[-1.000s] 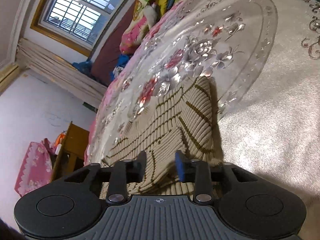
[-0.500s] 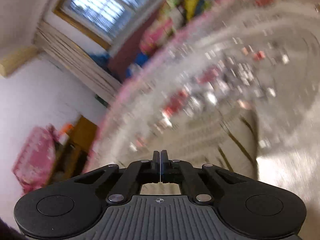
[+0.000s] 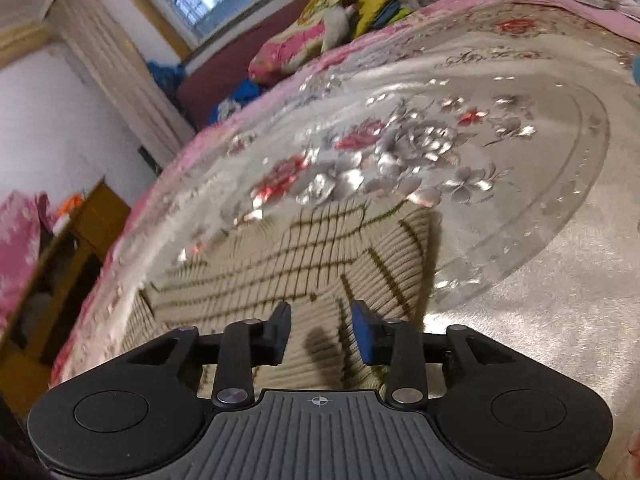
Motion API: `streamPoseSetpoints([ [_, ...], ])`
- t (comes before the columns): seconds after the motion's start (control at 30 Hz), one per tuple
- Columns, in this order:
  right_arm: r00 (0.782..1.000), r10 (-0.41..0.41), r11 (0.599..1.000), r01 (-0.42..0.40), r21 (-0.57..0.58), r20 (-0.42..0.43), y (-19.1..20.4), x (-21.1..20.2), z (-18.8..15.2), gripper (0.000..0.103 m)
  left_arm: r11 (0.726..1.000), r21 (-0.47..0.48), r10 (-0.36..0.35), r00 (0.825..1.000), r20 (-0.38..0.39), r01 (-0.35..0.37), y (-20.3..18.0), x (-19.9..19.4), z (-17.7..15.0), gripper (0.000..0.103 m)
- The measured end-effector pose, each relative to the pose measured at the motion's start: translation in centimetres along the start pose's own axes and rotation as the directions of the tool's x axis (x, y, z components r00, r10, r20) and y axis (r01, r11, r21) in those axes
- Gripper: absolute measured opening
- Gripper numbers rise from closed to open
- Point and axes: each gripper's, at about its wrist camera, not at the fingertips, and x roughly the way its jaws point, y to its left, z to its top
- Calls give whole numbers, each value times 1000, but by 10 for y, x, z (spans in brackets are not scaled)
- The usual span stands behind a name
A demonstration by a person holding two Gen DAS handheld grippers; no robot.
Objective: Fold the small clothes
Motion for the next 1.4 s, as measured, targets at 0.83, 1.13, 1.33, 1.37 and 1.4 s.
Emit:
streamPoseSetpoints([
  [0.83, 998, -69, 994, 69, -88, 0, 14, -4, -3, 16, 999, -34, -2, 1000, -2, 2, 12, -7, 4, 71],
  [1.13, 989, -112, 983, 95, -159, -100, 25, -5, -21, 16, 999, -29, 11, 996, -84, -14, 11, -6, -5, 71],
  [1.33, 993, -21, 984, 0, -179, -117, 38, -44, -29, 16, 999, -34, -20, 999, -42, 19, 17, -42, -9, 71],
  [1.37, 992, -14, 980, -11, -198, -127, 41, -51, -33, 16, 999, -32, -28, 999, -40, 27, 18, -50, -12, 71],
  [1.4, 990, -9, 977, -22, -212, -141, 43, -58, -38, 16, 999, -32, -35, 999, -41, 33, 19, -56, -16, 71],
])
